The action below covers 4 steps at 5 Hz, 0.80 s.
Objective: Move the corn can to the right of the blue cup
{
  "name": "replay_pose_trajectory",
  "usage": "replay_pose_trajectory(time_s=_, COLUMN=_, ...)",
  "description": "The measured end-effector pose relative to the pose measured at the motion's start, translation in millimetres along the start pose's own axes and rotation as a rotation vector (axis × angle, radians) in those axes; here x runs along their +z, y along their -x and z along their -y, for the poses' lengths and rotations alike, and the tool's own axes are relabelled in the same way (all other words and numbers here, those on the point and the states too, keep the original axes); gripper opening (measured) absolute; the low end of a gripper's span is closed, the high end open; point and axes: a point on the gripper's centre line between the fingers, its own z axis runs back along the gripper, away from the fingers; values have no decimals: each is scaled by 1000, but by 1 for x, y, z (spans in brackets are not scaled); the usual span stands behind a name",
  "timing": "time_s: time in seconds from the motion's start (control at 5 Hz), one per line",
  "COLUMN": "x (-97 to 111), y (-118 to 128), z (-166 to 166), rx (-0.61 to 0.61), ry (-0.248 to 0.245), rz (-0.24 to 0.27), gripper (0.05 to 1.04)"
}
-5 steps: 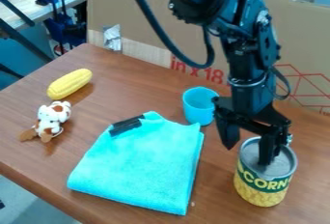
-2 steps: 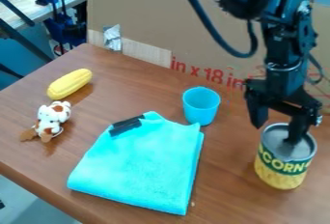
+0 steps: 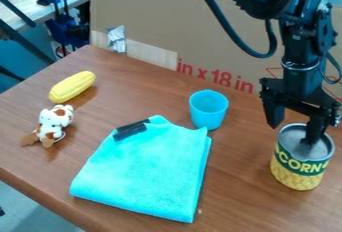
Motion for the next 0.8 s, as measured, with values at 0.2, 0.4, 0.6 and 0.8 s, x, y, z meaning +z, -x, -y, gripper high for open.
replay_pose_trajectory(time_s=0.2, x=7, y=17, z=-6, rx=40, ry=-43, rz=-26, gripper=1002)
replay_pose_trajectory(time_s=0.4, x=56, y=40, z=-11, rx=64, ry=-82, rz=76, gripper=1002)
replay_pose_trajectory(time_s=0.6, x=102, y=36, z=-17, rx=80, ry=-79, rz=171, gripper=1002)
replay_pose_trajectory(time_s=0.8, x=110, y=43, z=-26, rx=85, ry=-60, rz=99, gripper=1002)
